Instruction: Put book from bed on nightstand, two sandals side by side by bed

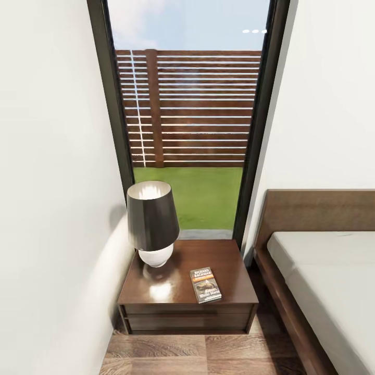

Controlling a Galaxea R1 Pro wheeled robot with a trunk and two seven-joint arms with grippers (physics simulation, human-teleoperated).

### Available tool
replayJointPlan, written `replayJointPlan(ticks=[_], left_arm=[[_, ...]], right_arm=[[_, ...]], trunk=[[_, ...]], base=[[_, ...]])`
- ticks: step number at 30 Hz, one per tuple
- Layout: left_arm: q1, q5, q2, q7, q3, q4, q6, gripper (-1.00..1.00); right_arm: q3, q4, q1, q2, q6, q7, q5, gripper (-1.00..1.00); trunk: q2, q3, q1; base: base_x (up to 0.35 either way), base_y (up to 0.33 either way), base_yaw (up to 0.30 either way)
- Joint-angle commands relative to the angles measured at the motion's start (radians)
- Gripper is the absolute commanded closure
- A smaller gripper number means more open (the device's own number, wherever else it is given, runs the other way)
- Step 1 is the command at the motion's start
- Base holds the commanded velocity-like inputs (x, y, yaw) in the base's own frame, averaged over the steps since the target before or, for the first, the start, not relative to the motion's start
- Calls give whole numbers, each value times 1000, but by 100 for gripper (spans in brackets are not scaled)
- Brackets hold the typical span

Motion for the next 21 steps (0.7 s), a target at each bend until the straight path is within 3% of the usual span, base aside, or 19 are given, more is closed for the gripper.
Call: replayJointPlan(ticks=[1,12,21], left_arm=[[0,-3,0,-4,8,-1,10,-100],[0,-5,-2,8,6,-1,12,-100],[0,-4,-14,86,6,-1,12,-100]], right_arm=[[9,3,-1,0,1,8,-4,-100],[11,3,-1,6,2,8,-4,-100],[10,3,-1,23,1,8,-4,-100]], trunk=[[0,-1,0],[0,-1,0],[0,-1,0]], base=[[0,0,0],[0,0,0],[0,0,0]])
